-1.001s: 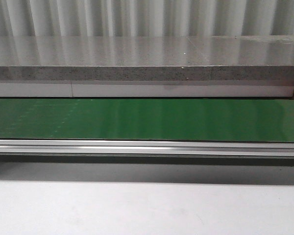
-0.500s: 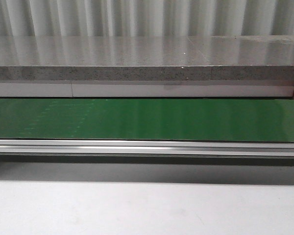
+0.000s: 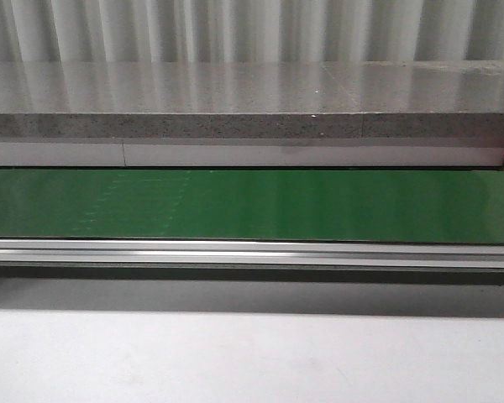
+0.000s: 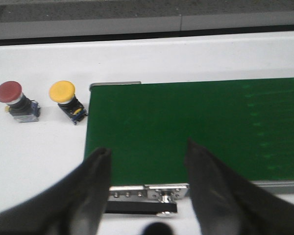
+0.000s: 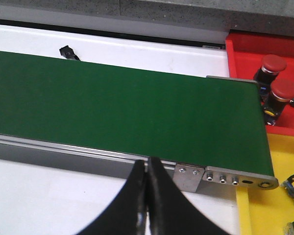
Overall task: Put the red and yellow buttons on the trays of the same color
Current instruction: 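Withdraw the right gripper and move the left gripper over the loose buttons, then grasp the red button with the left gripper and set it on the belt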
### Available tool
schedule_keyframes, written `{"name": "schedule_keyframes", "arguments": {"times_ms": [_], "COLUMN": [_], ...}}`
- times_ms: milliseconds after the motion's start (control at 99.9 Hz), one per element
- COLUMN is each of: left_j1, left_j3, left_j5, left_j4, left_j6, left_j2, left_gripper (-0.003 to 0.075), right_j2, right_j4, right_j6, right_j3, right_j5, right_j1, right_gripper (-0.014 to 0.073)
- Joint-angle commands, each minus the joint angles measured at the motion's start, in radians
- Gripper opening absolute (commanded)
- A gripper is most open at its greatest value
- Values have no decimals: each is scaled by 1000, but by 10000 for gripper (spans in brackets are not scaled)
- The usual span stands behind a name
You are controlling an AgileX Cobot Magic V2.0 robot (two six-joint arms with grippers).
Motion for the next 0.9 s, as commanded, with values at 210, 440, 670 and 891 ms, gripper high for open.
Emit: {"name": "schedule_keyframes", "arguments": {"times_ms": [210, 440, 670, 891], "left_j1": [174, 327, 402, 407], "left_j3": [-215, -393, -628, -800], "left_j5": [-31, 149, 341, 331], "left_j4": [23, 23, 23, 1], "left_j6": [-36, -62, -62, -86], "left_j2": [240, 496, 790, 976], "left_gripper": [528, 506, 506, 506], "right_j2": [2, 2, 2, 2], "right_j4": [-11, -11, -11, -11], "right_j6": [-13, -13, -13, -13], "right_j3": [-25, -25, -25, -25], "right_j5": [-75, -75, -75, -75], "right_j1": [0, 0, 0, 0], "right_gripper": [-67, -67, -67, -67]}}
